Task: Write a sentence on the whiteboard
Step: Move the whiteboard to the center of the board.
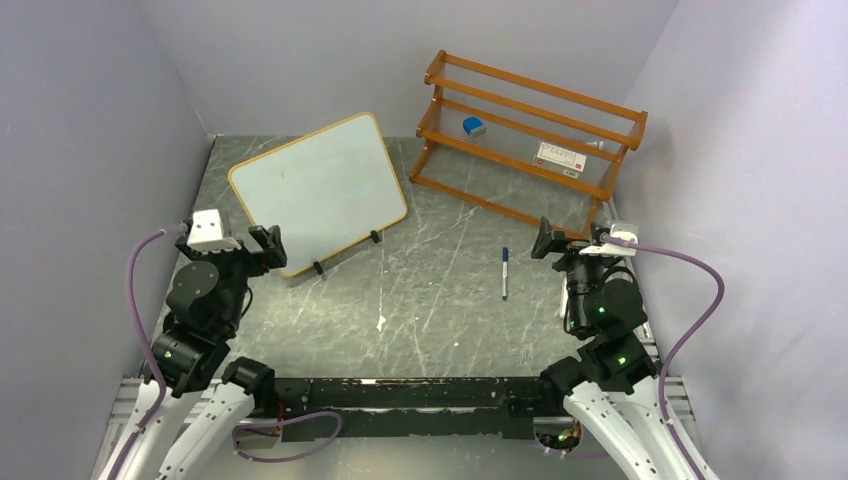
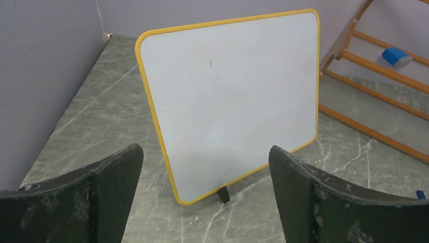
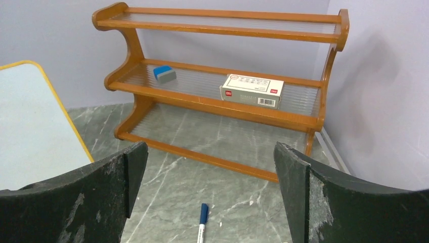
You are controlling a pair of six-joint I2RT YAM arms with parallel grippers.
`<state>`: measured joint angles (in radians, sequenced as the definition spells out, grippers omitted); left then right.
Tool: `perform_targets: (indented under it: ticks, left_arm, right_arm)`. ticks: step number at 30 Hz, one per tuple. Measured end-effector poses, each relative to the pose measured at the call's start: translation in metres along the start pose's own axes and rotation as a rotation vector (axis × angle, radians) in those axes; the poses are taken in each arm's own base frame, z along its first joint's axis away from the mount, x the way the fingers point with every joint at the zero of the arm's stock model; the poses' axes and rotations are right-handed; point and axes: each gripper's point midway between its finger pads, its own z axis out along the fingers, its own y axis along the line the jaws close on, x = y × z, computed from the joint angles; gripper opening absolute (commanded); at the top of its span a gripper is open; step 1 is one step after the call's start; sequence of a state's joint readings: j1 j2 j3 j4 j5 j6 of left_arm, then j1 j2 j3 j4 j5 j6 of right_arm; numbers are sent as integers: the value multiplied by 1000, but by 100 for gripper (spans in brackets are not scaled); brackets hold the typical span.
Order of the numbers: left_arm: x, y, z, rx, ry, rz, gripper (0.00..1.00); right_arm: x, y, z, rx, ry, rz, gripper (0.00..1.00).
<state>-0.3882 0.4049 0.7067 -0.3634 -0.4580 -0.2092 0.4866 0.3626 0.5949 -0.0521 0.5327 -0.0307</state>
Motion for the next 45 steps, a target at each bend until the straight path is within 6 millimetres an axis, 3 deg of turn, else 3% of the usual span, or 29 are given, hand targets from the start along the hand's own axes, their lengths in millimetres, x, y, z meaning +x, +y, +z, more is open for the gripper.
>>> perform_targets:
  ticks: [14, 19, 21, 25, 31, 39, 45]
  left_arm:
    - [9, -6, 6, 16, 38, 1, 98]
    - [21, -14, 12, 33, 93, -10, 98]
    - [29, -18, 15, 40, 133, -20, 93]
    - [52, -29, 25, 53, 241, -43, 89]
    - [109, -40, 39, 19, 458, -84, 83]
    - [169, -62, 37, -50, 625, -55, 75]
    - [202, -53, 35, -171, 660, -34, 72]
  right_arm:
    - [2, 0, 0, 3, 8, 0, 100]
    - [2, -1, 0, 9, 9, 6, 100]
    - [3, -1, 0, 10, 12, 7, 100]
    - [2, -2, -2, 11, 7, 15, 100]
    - [0, 0, -3, -2, 2, 22, 100]
    - [-8, 1, -8, -26, -36, 45, 100]
    - [-12, 1, -11, -36, -57, 56, 100]
